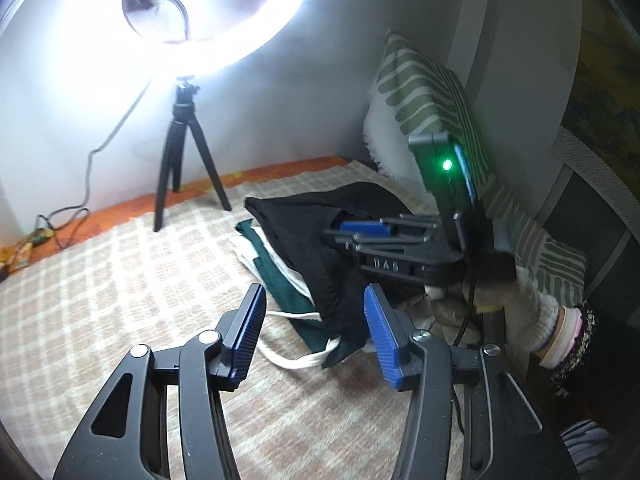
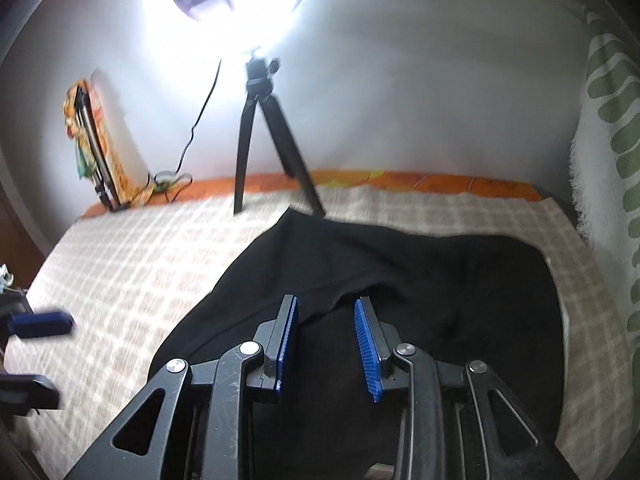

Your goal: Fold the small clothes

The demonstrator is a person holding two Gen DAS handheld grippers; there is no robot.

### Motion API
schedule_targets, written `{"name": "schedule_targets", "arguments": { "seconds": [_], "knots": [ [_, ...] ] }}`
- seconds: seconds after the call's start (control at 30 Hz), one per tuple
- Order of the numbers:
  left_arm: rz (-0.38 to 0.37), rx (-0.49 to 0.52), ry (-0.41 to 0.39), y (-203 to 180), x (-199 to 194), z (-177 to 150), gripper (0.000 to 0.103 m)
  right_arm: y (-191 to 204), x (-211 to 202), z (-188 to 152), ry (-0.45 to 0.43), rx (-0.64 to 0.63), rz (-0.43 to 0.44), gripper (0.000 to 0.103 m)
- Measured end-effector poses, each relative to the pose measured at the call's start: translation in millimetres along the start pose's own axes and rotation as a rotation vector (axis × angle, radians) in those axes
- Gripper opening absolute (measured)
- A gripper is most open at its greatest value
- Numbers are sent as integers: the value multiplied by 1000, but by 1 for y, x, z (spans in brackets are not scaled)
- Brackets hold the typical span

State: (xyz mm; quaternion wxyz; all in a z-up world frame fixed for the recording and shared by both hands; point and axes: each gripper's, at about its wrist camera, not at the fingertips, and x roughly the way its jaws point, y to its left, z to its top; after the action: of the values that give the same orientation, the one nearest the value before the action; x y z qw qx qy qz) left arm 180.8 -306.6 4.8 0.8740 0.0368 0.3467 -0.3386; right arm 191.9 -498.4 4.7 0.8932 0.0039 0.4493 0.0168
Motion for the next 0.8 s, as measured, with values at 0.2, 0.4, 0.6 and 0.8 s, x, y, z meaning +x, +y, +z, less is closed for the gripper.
{"name": "schedule_targets", "arguments": {
  "seconds": [0.2,0.4,0.6,0.8],
  "knots": [
    [52,8,-34,-4,-32,-4,65,13,-19,-16,14,30,29,32],
    [77,20,-55,-10,-64,-11,72,26,-60,-21,-48,64,2,34],
    [87,22,-82,-13,-93,-22,80,40,-84,-28,-76,32,-59,46],
    [110,29,-90,-13,-116,-38,82,57,-104,-40,-104,39,-110,60]
  ]
}}
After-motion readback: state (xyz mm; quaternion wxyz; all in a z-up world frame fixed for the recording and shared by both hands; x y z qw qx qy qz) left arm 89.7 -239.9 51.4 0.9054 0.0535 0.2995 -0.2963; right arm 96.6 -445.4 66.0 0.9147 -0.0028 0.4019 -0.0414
